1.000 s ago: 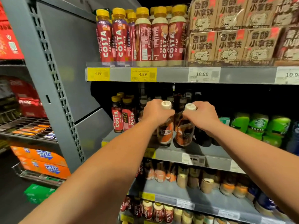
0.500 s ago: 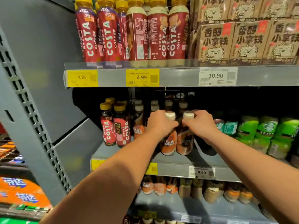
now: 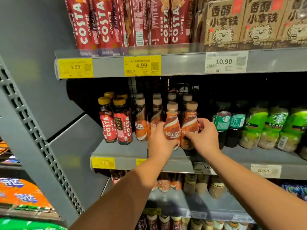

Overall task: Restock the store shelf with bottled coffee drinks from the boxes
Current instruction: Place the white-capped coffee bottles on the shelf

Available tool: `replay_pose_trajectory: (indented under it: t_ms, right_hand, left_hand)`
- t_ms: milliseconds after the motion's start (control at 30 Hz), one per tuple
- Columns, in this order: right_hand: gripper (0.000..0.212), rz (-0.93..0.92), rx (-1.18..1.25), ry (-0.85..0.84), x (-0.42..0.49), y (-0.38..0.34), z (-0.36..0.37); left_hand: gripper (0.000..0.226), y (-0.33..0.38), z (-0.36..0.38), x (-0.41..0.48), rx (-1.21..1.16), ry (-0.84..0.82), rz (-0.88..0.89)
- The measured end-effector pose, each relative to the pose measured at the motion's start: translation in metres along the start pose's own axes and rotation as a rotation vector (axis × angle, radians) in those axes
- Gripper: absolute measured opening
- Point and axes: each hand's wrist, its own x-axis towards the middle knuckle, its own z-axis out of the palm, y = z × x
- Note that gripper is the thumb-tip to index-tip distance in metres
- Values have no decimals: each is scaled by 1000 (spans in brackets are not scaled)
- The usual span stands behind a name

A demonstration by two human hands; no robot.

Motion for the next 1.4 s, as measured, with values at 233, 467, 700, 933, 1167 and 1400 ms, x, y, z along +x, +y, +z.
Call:
replay_pose_trajectory:
  t_ms: [233, 467, 700, 933, 1167, 1400]
  right_hand:
    - [46, 150, -10, -8, -8, 19, 7]
    - [36, 183, 2, -10, -2, 23, 9]
    - [33, 227, -9, -29, 2, 25, 10]
    - [30, 236, -30, 5, 1, 25, 10]
    - [29, 248, -39, 32, 0, 24, 13]
    - [28, 270, -52, 30, 2, 25, 13]
  left_hand:
    - [57, -7, 10, 5, 3, 35, -92]
    - [47, -8, 19, 2, -15, 82, -123]
    - [47, -8, 22, 3, -24, 80, -162]
    - [44, -7, 25, 4, 12, 82, -153]
    - [48, -10, 24, 6, -43, 89, -162]
    - [43, -12, 26, 8, -17, 94, -153]
